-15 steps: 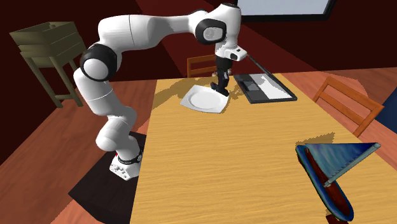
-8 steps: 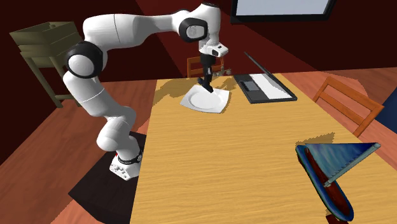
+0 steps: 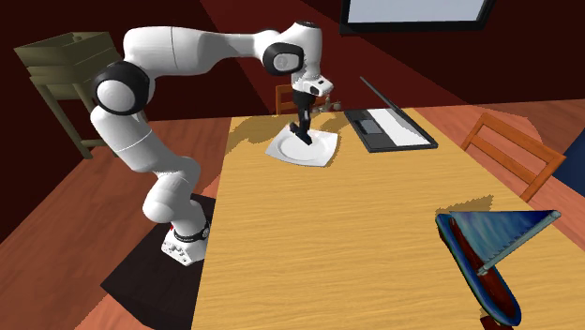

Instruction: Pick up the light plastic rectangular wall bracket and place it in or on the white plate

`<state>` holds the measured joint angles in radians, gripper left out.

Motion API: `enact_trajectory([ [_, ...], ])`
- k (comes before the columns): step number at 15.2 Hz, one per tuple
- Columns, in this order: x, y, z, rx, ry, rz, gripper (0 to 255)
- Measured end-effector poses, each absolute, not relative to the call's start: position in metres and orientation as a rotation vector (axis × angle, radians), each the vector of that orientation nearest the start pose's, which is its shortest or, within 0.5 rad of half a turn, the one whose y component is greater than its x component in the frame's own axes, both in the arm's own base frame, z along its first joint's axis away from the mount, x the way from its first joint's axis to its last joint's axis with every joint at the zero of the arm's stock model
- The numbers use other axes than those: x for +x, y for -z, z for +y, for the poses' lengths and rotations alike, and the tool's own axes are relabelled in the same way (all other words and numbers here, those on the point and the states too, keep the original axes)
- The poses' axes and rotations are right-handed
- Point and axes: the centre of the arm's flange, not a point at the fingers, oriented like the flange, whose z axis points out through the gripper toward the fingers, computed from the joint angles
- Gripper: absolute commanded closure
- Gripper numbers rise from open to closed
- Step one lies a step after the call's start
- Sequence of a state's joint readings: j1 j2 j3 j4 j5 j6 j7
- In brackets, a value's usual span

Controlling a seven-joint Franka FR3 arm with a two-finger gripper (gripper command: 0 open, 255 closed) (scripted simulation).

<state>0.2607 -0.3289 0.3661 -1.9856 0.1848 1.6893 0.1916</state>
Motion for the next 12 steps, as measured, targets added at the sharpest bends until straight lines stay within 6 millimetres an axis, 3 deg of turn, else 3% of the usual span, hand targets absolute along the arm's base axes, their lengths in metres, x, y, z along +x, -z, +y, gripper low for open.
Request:
enact_trajectory([
  [7, 0.351, -0.557, 0.305, -3.012, -0.018, -0.609, 255],
  [12, 0.352, -0.556, 0.303, -3.013, -0.009, -0.604, 255],
])
